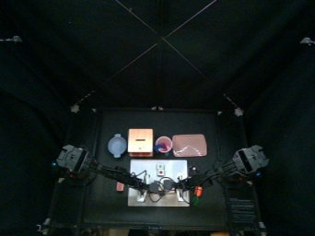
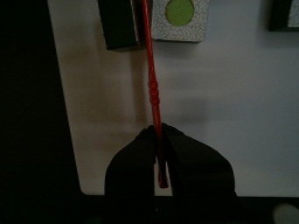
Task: Cut the sushi into 4 pieces with the knife
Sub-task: Cut the sushi into 4 pieces
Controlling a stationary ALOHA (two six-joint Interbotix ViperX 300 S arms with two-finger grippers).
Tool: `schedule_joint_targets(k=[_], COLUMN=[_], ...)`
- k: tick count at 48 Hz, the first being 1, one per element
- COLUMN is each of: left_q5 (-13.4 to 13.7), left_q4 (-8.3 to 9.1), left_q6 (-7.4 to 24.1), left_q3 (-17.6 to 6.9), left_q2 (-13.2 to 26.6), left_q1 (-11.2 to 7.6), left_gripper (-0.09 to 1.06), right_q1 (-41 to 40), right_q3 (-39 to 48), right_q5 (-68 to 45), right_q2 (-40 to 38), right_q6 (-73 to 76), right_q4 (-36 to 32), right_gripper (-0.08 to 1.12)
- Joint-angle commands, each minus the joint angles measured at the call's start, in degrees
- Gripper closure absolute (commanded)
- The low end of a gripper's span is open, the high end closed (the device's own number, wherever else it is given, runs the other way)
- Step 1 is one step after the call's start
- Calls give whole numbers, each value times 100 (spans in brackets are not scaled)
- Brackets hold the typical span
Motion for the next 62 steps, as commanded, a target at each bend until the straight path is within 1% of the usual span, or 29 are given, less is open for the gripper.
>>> schedule_joint_targets(k=[1,3,7,14,18,23,26,35,44,56,62], left_q5=[0,-9,-26,0,0,0,9,0,-18,0,0], left_q4=[26,35,53,167,264,431,492,563,563,580,642], left_q6=[26,26,35,35,53,53,53,62,79,70,70], left_q3=[-18,-18,-26,-9,0,18,26,35,9,9,-9], left_q2=[97,79,53,0,-44,-105,-141,-220,-360,-475,-527], left_q1=[-26,0,114,343,439,545,589,606,606,580,562], left_gripper=[66,66,66,66,66,66,66,64,59,33,24], right_q1=[-88,-97,-105,-246,-343,-448,-475,-483,-466,-448,-439], right_q3=[-62,-53,-35,9,35,35,35,26,-35,-53,-53], right_q5=[-97,-97,-79,-70,-70,-70,-70,-70,-70,-70,-44], right_q2=[-70,-79,-114,-176,-202,-246,-255,-255,-264,-255,-264], right_q6=[26,26,26,26,18,18,9,9,9,9,18], right_q4=[-18,-35,-79,-220,-290,-413,-439,-439,-439,-413,-404], right_gripper=[76,76,76,76,77,76,77,76,77,77,77])
